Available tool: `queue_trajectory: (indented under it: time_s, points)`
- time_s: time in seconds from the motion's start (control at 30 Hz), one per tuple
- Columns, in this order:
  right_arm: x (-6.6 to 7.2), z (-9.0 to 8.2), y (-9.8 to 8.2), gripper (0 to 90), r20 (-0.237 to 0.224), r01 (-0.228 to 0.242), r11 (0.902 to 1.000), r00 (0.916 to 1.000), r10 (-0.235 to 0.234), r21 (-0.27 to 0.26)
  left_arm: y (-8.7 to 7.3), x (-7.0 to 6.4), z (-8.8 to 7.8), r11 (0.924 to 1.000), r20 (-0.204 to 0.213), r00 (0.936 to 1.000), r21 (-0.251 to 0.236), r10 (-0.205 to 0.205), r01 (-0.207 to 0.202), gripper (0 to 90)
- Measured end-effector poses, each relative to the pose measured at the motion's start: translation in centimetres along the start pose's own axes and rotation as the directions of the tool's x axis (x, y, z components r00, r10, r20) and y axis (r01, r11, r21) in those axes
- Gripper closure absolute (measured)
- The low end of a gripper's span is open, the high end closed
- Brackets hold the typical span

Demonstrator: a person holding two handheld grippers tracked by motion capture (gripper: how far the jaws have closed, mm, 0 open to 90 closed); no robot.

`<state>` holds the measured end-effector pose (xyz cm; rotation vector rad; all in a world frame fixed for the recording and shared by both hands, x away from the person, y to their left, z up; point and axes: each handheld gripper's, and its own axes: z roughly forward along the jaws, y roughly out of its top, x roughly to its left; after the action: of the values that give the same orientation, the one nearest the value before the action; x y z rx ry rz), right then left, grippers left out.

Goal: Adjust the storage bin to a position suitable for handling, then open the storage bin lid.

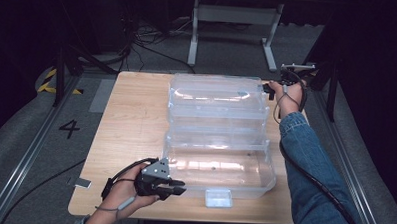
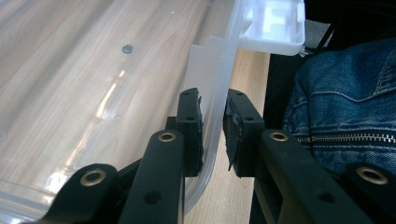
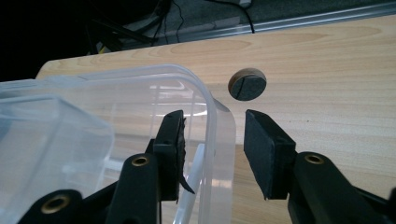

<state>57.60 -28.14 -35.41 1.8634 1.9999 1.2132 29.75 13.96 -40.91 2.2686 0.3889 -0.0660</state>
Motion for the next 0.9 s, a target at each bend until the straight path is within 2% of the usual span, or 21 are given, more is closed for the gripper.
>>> queue_trajectory:
  time_s: [0.3,0.57,0.6,0.67,0.9]
  points:
    - [0.2,-3.1,-0.4,55.9,-0.056,0.063,0.9969,0.9963,-0.066,-0.046,0.1,0.0,0.3,1.0000,0.000,1.0000,0.006,0.000,0.000,77.3]
    - [0.5,-7.0,-1.2,54.7,-0.099,0.133,0.9879,0.9851,-0.141,-0.079,0.1,0.1,0.4,1.0000,0.003,1.0000,0.007,0.000,0.000,77.2]
    - [0.5,-7.0,-1.2,54.7,-0.099,0.133,0.9879,0.9851,-0.141,-0.079,0.1,0.1,0.4,1.0000,0.003,1.0000,0.007,0.000,0.000,77.2]
    - [0.5,-8.3,-1.9,53.9,-0.115,0.156,0.9832,0.9793,-0.167,-0.094,0.1,0.1,0.5,1.0000,0.007,1.0000,0.007,-0.004,0.004,77.1]
    - [0.1,-11.1,-3.5,50.8,-0.121,0.200,0.9733,0.9696,-0.213,-0.113,0.2,0.0,0.6,0.9999,0.004,1.0000,0.015,-0.006,0.006,77.0]
